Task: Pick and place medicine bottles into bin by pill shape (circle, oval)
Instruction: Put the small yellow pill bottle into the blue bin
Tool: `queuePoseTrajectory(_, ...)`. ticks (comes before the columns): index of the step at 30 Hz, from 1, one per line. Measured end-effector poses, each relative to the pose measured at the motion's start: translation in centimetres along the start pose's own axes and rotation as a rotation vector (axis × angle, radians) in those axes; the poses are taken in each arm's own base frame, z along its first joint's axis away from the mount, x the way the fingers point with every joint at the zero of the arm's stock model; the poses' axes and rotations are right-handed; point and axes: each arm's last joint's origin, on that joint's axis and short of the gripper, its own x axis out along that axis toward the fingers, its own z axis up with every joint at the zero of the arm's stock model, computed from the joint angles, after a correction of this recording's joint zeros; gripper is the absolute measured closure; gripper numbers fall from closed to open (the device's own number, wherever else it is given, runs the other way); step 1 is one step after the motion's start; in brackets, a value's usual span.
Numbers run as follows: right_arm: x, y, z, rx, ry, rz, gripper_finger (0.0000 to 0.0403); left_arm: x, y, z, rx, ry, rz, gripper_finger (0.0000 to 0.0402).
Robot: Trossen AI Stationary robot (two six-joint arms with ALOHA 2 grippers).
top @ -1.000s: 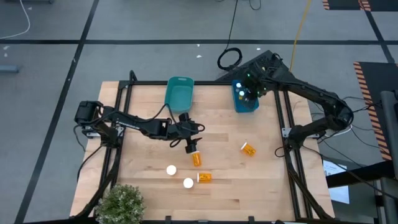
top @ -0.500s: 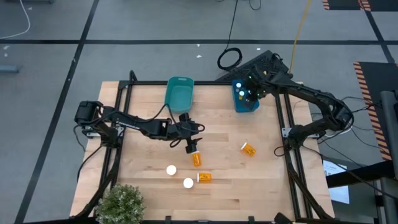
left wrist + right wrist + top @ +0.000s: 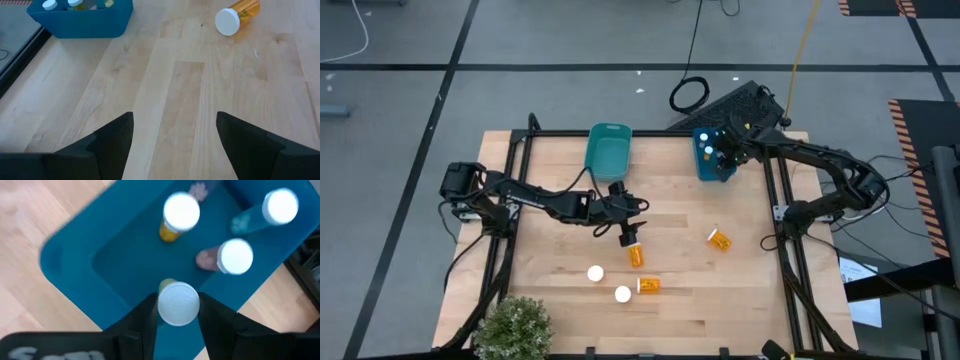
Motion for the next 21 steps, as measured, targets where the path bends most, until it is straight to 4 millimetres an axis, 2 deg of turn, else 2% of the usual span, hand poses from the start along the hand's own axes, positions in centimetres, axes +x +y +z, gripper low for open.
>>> queuePoseTrajectory(8,0.87,0.16,-0.64,-0.007,-0.009,-0.001,0.0284,0.00,0.00,0.04,-0.004,-0.004,-0.001,0.0112)
queuePoseTrajectory(21,0.88,0.18,-0.71,-0.011,-0.004,0.004,0.0284,0.01,0.00,0.09,-0.005,-0.009,-0.001,0.0112)
